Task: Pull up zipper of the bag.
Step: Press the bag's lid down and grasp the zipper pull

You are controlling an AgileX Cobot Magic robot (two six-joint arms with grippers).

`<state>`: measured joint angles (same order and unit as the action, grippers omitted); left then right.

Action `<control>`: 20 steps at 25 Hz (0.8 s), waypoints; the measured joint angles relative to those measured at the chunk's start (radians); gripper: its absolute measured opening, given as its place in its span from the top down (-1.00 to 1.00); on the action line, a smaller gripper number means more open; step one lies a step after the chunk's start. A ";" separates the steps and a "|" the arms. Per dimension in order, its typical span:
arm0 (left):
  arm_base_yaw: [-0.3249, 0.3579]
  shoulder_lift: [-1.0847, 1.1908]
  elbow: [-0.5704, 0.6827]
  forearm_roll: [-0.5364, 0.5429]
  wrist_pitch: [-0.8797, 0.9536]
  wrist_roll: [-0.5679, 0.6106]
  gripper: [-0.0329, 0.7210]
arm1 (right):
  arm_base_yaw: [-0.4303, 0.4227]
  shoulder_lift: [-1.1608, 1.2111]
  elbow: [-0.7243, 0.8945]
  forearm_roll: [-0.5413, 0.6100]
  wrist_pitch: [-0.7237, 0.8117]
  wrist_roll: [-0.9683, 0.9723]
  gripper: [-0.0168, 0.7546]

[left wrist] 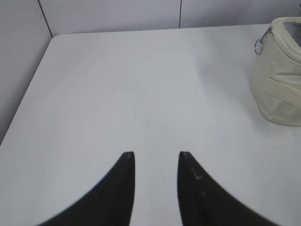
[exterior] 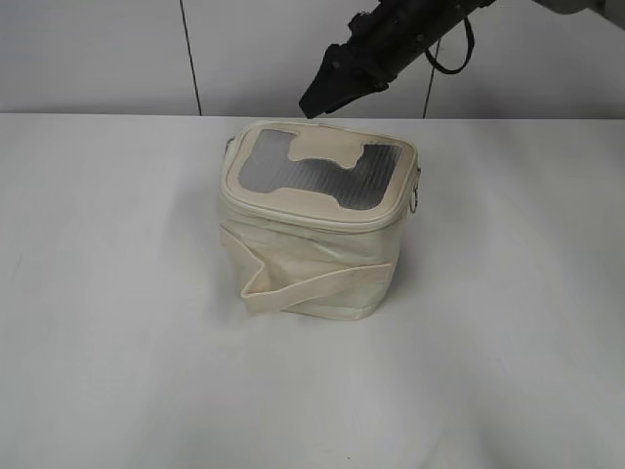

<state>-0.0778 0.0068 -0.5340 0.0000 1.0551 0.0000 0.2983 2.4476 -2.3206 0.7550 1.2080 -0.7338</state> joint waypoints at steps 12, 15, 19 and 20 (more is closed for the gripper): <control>0.000 0.000 0.000 0.000 0.000 0.000 0.30 | 0.000 -0.042 0.099 -0.016 0.002 -0.030 -0.08; 0.000 0.000 0.000 0.000 0.000 0.000 0.30 | 0.000 -0.042 0.099 -0.038 0.002 -0.014 -0.08; 0.000 0.000 0.000 0.000 0.000 0.000 0.30 | 0.000 -0.042 0.122 -0.042 0.002 -0.008 -0.03; 0.000 0.000 0.000 0.000 0.000 0.000 0.30 | 0.000 -0.042 0.130 -0.040 0.001 -0.008 0.06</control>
<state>-0.0778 0.0068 -0.5340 0.0000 1.0551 0.0000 0.2983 2.4053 -2.1904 0.7152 1.2089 -0.7418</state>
